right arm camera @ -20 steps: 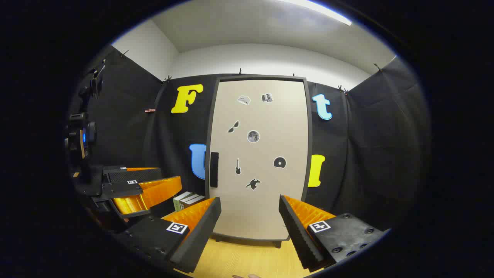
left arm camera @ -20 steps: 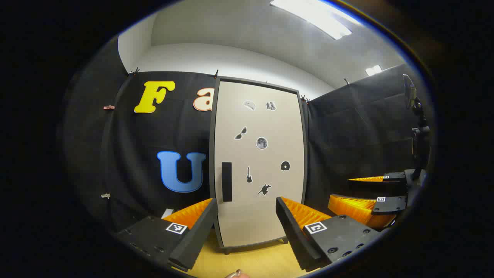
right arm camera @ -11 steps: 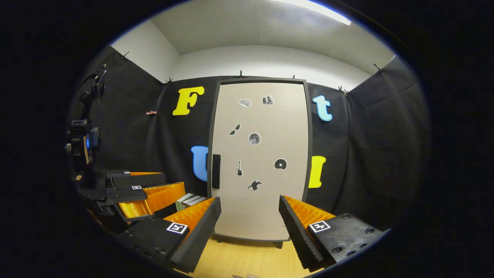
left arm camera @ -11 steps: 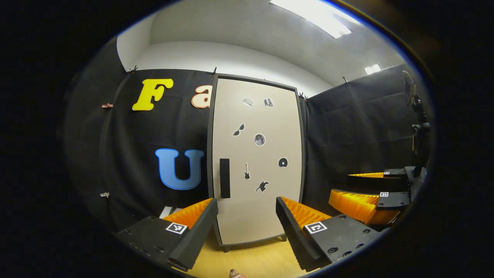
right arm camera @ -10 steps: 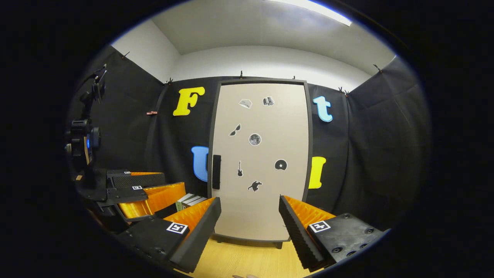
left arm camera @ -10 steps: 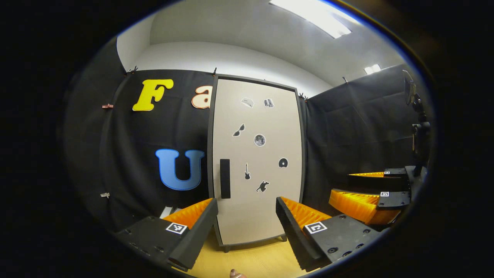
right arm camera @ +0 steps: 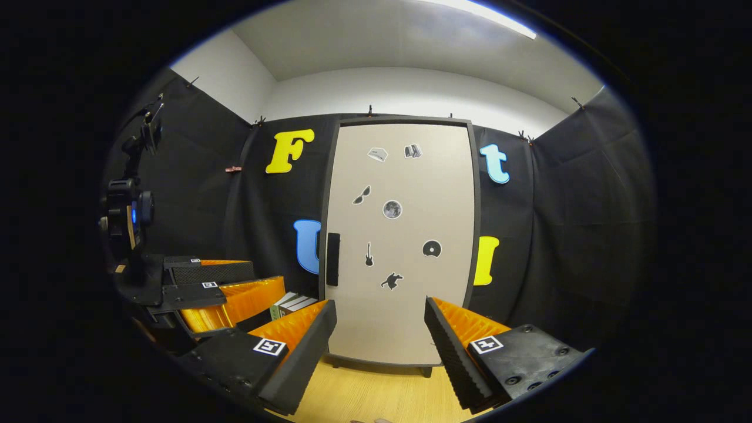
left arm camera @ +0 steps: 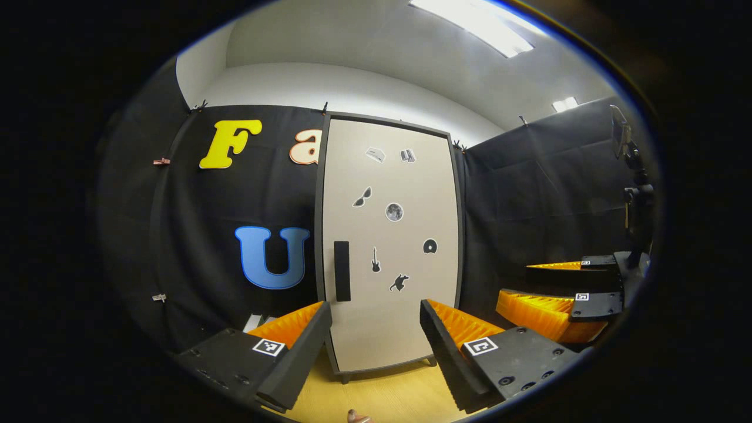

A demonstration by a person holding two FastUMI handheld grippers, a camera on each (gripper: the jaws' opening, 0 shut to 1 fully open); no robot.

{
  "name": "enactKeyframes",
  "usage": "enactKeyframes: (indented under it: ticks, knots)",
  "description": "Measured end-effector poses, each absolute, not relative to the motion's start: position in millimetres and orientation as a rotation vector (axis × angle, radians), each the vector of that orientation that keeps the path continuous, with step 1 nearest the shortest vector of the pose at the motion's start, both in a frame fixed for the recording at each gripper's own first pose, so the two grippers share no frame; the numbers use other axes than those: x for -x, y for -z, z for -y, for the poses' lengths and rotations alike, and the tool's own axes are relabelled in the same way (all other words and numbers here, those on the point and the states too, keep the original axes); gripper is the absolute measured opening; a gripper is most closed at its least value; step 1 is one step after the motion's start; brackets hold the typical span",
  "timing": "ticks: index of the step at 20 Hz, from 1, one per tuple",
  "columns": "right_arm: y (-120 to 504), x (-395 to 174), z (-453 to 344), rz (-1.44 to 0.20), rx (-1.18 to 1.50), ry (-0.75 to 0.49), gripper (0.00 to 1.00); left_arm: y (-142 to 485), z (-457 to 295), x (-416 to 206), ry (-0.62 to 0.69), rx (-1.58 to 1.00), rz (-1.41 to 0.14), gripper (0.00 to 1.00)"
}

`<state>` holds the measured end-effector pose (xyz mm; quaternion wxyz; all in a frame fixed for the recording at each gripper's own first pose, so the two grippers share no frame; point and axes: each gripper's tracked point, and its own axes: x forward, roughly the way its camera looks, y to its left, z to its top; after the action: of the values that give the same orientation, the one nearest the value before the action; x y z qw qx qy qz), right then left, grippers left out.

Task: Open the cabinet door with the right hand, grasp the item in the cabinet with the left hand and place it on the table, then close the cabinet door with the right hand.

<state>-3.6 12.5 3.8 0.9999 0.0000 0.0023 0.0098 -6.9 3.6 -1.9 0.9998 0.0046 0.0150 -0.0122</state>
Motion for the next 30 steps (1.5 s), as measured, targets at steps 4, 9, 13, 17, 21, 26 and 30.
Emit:
enactKeyframes:
  ticks: [4,9,13,17,21,26,30]
  knots:
    - [-6.1,-4.7,-21.9,-0.007,-0.015,-0.023,0.98,3.5,-19.6,13.3,0.007,-0.008,-0.041,0.94]
    - [-11.7,-17.1,-37.2,0.012,-0.018,-0.027,0.98,6.3,-42.9,25.9,-0.021,0.006,-0.052,0.94]
    - [-7.1,-35.2,-53.6,0.005,-0.027,-0.052,0.98,8.7,-62.1,34.9,-0.072,0.004,-0.065,0.95]
    - [-1.1,-60.9,-71.5,0.002,-0.021,-0.102,0.98,9.6,-83.6,42.3,-0.156,-0.006,-0.066,0.95]
    - [8.9,-95.7,-95.2,-0.029,-0.043,-0.173,0.98,9.5,-100.2,42.8,-0.228,-0.005,-0.063,0.95]
    - [26.3,-141.4,-117.6,-0.059,-0.07,-0.215,0.98,17.6,-125.0,46.6,-0.308,0.015,-0.073,0.95]
    - [43.0,-181.8,-118.1,-0.064,-0.043,-0.173,0.97,28.8,-139.1,54.1,-0.362,0.029,-0.096,0.95]
